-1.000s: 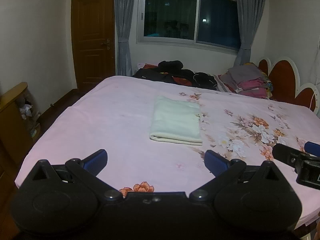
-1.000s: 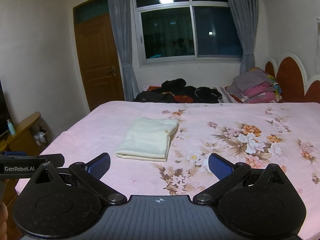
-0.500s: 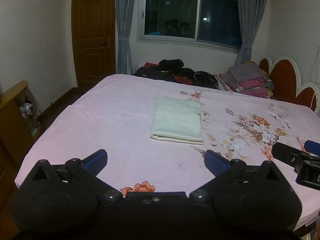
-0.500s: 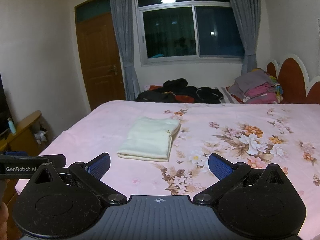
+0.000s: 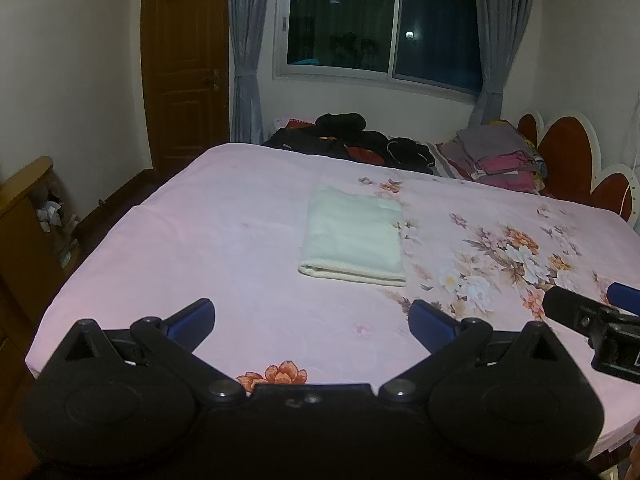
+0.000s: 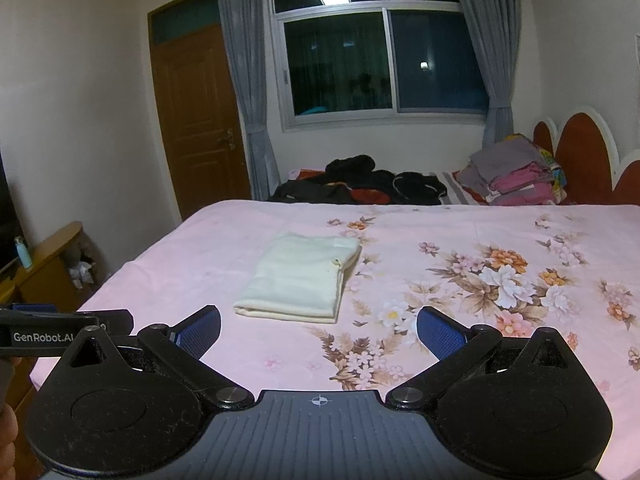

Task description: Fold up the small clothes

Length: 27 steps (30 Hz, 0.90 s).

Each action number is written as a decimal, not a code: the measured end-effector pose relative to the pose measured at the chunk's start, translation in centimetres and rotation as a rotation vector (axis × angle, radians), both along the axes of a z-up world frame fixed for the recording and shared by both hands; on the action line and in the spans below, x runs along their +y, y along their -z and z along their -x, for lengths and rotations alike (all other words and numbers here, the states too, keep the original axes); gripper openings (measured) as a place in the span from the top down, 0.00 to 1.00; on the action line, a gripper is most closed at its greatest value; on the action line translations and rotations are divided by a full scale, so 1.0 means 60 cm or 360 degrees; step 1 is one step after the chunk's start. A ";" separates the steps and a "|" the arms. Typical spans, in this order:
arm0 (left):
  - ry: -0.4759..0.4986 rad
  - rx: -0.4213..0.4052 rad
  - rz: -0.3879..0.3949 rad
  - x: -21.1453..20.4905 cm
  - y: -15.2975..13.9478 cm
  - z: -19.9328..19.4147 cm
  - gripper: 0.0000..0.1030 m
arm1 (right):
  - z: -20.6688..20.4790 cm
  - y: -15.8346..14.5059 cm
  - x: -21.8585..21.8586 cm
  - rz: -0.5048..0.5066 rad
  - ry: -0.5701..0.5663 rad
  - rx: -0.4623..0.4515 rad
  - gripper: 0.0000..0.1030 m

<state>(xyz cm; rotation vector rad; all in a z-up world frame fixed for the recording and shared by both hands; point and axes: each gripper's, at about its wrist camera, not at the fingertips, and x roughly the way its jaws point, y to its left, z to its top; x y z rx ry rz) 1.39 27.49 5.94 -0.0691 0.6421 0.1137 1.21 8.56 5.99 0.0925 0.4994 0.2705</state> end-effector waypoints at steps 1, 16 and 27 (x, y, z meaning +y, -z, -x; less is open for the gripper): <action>0.0000 0.0004 0.0003 0.001 0.001 0.000 0.00 | 0.000 0.001 0.000 0.0002 0.0000 0.0003 0.00; 0.0013 0.0060 0.0054 0.011 0.011 -0.029 0.00 | -0.022 0.012 0.014 0.0006 -0.0024 0.0029 0.00; 0.0114 0.0050 -0.0001 0.006 0.044 -0.109 0.04 | -0.080 0.049 0.003 -0.0002 0.0025 0.0131 0.00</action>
